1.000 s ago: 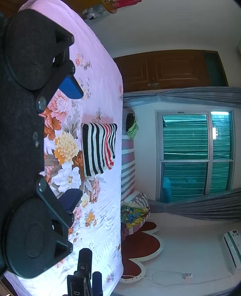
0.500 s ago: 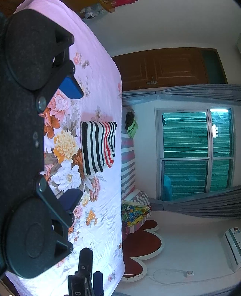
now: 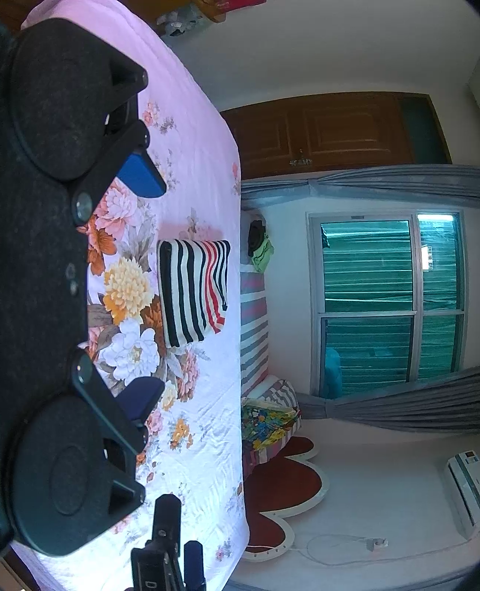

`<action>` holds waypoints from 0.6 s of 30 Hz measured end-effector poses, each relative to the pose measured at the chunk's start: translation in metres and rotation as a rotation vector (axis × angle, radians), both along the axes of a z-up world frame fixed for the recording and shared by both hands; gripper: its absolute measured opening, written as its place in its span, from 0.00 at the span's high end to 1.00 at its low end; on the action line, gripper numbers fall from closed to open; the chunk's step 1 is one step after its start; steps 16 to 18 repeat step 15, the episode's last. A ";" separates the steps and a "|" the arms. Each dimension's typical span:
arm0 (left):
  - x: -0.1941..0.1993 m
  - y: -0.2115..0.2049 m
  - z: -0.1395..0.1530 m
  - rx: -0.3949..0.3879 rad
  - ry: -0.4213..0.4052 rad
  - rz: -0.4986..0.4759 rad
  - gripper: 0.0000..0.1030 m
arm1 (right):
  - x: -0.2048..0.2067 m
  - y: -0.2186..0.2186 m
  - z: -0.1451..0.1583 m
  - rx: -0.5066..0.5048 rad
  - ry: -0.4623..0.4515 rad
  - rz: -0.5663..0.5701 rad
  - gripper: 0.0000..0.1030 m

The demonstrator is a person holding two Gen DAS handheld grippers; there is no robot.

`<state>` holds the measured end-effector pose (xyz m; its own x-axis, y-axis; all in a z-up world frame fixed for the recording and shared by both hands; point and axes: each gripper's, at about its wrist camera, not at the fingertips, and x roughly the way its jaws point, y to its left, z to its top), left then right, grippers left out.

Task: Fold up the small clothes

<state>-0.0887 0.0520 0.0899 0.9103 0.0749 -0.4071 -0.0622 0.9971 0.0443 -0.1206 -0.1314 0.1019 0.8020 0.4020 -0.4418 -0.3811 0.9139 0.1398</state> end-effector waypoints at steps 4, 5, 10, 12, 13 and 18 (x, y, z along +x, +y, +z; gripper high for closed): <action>0.001 0.002 -0.001 -0.007 0.003 -0.003 0.01 | 0.000 0.003 0.000 -0.003 -0.002 0.006 0.05; 0.001 0.003 -0.001 -0.012 0.004 -0.006 0.01 | 0.000 0.003 0.000 -0.003 -0.002 0.007 0.05; 0.003 0.005 -0.004 -0.013 0.002 -0.008 0.01 | 0.002 0.003 0.000 -0.003 -0.002 0.008 0.05; 0.003 0.005 -0.005 -0.012 0.000 -0.012 0.01 | 0.002 0.004 0.000 -0.004 0.001 0.009 0.05; 0.003 0.006 -0.005 -0.012 0.002 -0.012 0.01 | 0.002 0.003 -0.001 -0.004 0.002 0.012 0.05; 0.004 0.005 -0.005 -0.011 0.006 -0.012 0.01 | 0.003 0.004 -0.001 -0.006 0.004 0.018 0.05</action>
